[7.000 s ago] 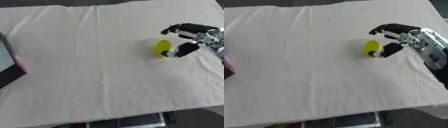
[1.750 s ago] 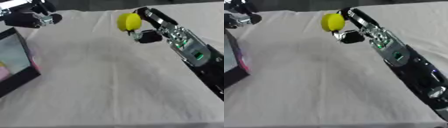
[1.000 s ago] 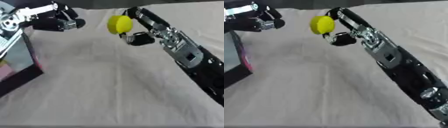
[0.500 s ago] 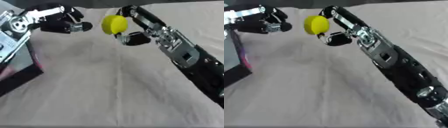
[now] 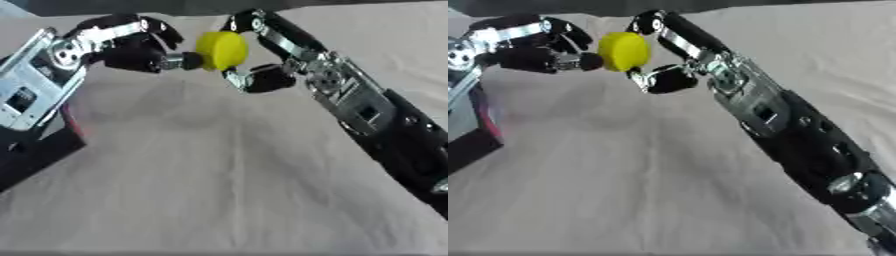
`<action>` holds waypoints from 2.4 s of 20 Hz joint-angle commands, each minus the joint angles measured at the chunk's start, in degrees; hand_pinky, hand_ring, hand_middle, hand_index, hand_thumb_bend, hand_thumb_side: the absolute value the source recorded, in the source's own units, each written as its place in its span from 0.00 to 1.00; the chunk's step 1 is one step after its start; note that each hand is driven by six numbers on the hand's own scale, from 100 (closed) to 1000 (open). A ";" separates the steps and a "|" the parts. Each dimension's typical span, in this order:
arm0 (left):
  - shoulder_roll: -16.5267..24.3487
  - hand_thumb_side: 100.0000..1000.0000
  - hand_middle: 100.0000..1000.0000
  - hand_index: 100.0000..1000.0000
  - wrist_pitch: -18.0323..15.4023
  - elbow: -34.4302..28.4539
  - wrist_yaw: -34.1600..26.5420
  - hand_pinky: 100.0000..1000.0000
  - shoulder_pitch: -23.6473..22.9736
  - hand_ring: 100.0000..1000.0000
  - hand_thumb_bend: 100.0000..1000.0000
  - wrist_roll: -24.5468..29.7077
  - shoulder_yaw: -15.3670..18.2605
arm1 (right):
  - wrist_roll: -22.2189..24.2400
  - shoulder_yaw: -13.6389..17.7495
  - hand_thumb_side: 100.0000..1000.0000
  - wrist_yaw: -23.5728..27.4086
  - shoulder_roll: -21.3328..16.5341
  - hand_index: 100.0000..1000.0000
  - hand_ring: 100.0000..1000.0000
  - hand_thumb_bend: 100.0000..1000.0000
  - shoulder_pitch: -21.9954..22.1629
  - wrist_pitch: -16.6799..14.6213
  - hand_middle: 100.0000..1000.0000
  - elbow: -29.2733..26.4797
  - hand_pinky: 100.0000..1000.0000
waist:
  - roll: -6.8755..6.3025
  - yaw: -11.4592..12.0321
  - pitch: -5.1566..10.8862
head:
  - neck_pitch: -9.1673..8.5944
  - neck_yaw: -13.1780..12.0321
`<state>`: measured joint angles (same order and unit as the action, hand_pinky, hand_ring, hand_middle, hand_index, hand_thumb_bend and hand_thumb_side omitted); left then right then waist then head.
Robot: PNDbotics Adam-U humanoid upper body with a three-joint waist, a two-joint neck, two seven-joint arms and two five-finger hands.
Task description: Pick up the objects with one hand, pass them to the other hand, and then place them into the box on the other side of the table.
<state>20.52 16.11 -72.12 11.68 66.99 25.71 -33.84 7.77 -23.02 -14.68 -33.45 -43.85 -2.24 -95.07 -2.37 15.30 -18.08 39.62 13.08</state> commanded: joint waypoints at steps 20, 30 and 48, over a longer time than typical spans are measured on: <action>-2.82 0.84 0.74 0.84 -0.67 0.21 1.15 0.90 1.39 0.76 0.70 1.30 0.65 | -0.07 -0.55 0.00 -3.47 -0.14 0.54 0.78 0.00 -1.16 -1.30 0.56 -1.74 0.84 | 0.11 0.13 0.63 | -0.80 0.34; -4.79 0.75 0.70 0.80 0.14 2.35 5.36 0.87 1.02 0.73 0.48 -0.48 0.77 | -0.72 -0.90 0.00 -3.61 -0.09 0.53 0.77 0.00 -1.06 -0.93 0.55 -3.00 0.83 | 0.12 -0.04 0.46 | -0.79 -0.15; -5.01 0.25 0.49 0.45 4.55 2.95 -3.03 0.85 0.57 0.58 0.00 -6.75 0.72 | 0.77 -0.89 0.00 -4.31 -0.45 0.66 0.83 0.00 -0.03 -1.29 0.65 -3.12 0.85 | 0.22 -0.20 0.49 | -1.12 -0.50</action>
<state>14.13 19.97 -69.79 8.52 66.98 19.49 -33.71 8.05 -24.39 -18.99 -33.11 -42.86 -2.92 -96.22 -2.22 15.17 -18.75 39.12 12.76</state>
